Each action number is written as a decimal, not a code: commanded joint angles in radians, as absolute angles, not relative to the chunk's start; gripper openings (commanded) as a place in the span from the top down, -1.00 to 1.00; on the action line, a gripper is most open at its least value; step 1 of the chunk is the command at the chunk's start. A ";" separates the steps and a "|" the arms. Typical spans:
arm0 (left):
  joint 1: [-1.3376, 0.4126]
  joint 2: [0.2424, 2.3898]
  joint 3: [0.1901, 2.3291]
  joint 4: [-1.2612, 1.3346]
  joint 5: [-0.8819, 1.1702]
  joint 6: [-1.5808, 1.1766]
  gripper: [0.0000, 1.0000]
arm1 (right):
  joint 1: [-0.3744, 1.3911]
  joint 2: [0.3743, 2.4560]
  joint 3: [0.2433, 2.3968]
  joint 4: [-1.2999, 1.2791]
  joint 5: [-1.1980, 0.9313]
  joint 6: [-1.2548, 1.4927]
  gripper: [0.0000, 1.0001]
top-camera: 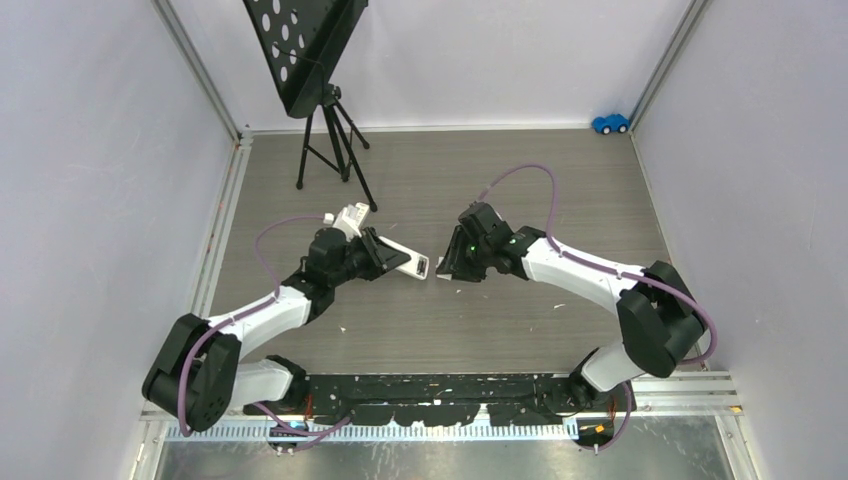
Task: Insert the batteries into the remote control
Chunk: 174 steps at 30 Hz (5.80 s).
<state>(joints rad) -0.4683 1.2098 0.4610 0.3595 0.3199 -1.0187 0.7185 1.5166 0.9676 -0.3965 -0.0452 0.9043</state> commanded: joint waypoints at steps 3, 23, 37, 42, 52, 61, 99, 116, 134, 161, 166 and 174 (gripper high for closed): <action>-0.494 1.230 0.482 0.479 0.269 -1.048 1.00 | 0.738 1.443 0.977 -0.276 -0.094 0.995 0.18; -0.499 1.235 0.490 0.479 0.294 -1.104 1.00 | 0.753 1.501 1.017 -0.235 -0.122 0.987 0.16; -0.499 1.255 0.480 0.511 0.308 -1.137 1.00 | 0.760 1.527 1.033 -0.227 -0.151 0.963 0.15; -0.499 1.249 0.466 0.543 0.306 -1.149 1.00 | 0.761 1.553 1.056 -0.274 -0.166 0.973 0.13; -0.499 1.230 0.444 0.579 0.298 -1.177 1.00 | 0.761 1.571 1.058 -0.280 -0.231 1.030 0.13; -0.499 1.238 0.434 0.648 0.319 -1.271 1.00 | 0.761 1.550 1.059 -0.295 -0.235 1.027 0.08; -0.497 1.267 0.382 0.867 0.377 -1.488 1.00 | 0.761 1.391 1.090 -0.370 -0.101 1.005 -0.40; -0.486 1.260 0.380 0.863 0.390 -1.494 1.00 | 0.761 1.359 1.049 -0.306 -0.104 1.018 -0.46; -0.444 1.244 0.373 0.844 0.476 -1.555 1.00 | 0.759 1.308 1.031 -0.295 -0.097 0.995 -0.34; -0.316 0.898 0.428 -0.013 0.338 -1.025 1.00 | 0.746 2.026 1.558 -0.557 0.316 0.411 -0.70; -0.316 0.946 0.418 0.019 0.362 -1.030 1.00 | 0.745 2.117 1.636 -0.616 0.351 0.418 -0.71; -0.368 1.068 0.358 0.200 0.313 -1.127 1.00 | 0.744 2.120 1.586 -0.628 0.337 0.498 -0.64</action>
<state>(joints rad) -0.3321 1.0313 0.3714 0.0669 0.3393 -1.0809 0.7475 2.1334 1.5986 -0.5961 0.3161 0.4603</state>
